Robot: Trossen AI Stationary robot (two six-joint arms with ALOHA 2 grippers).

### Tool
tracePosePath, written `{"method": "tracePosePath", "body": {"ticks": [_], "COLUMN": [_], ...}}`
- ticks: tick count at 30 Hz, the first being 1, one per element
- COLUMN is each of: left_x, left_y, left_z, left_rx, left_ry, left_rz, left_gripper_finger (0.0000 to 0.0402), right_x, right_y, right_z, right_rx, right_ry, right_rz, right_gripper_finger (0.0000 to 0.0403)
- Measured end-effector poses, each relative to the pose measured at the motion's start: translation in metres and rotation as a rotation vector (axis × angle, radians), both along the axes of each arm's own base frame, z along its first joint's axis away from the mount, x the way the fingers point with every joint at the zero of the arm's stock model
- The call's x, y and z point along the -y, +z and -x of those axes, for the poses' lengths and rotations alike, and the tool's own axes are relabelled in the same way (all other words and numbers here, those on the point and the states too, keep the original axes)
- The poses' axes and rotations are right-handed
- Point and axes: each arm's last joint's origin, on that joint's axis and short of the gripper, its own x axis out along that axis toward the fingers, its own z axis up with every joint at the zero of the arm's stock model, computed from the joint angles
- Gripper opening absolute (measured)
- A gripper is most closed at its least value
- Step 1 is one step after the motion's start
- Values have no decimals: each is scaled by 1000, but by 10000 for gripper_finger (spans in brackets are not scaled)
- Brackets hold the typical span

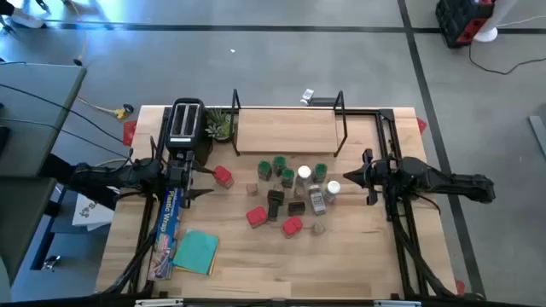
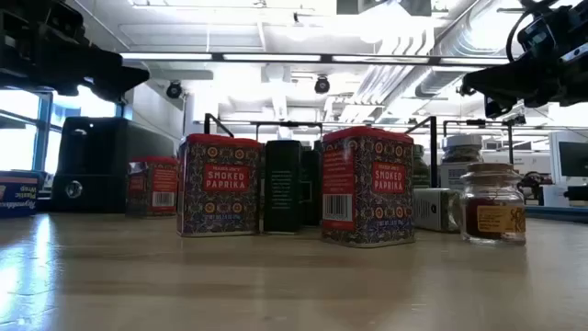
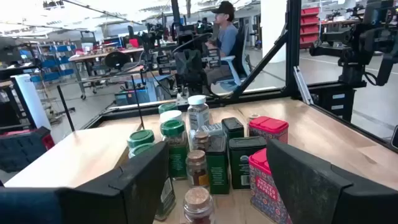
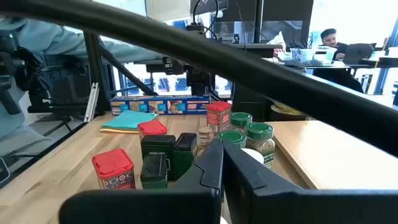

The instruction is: Shelf spices

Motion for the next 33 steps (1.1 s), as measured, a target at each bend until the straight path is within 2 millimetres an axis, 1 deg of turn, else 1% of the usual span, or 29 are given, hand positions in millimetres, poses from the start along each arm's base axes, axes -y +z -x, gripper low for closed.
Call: {"method": "tracePosePath", "body": {"ticks": [33], "left_x": [0], "left_y": [0], "left_z": [0], "left_rx": [-1], "left_ry": [1], "left_rz": [1], "left_gripper_finger": [268], "right_x": [1], "right_y": [0], "right_z": [0], "right_rx": [0], "right_ry": [-17], "right_rz": [0], "right_gripper_finger": [0]}}
